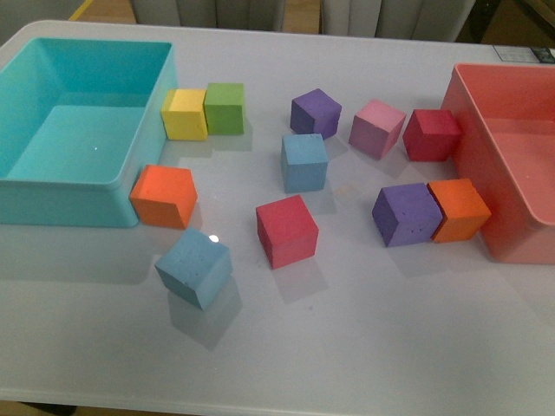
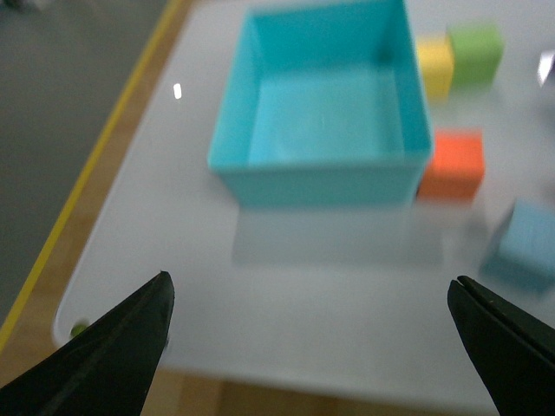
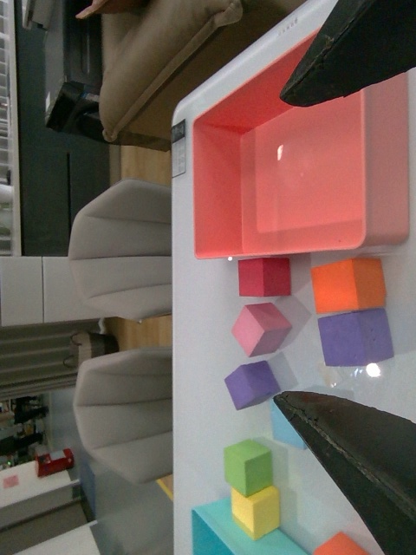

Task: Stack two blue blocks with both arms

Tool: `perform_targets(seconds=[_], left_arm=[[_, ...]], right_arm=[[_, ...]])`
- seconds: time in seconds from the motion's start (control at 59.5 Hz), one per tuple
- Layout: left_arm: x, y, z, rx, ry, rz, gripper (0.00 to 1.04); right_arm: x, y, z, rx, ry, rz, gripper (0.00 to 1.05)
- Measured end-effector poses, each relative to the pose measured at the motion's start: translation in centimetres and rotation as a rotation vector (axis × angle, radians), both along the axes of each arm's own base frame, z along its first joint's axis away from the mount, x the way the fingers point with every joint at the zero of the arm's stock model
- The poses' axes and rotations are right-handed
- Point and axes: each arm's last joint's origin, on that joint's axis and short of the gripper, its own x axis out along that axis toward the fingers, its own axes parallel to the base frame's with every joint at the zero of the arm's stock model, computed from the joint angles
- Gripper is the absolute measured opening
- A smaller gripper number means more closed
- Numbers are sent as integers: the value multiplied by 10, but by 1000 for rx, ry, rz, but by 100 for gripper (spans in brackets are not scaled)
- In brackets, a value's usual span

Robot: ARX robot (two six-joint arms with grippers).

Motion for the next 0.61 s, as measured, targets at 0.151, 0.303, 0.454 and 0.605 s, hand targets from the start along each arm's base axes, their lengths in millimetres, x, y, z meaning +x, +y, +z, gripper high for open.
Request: perform_targets(seconds=[0.151, 0.303, 0.454, 0.605], left_arm=[[24, -20, 9, 67, 30, -122, 96], [52, -61, 6, 126, 19, -323, 96], [71, -100, -22, 164, 99, -474, 96], [96, -129, -55, 188, 234, -499, 96]], right_arm=[[0, 0, 0, 0, 0, 0, 96], [0, 0, 0, 0, 0, 0, 96], [0, 0, 0, 0, 0, 0, 96], [0, 0, 0, 0, 0, 0, 96]])
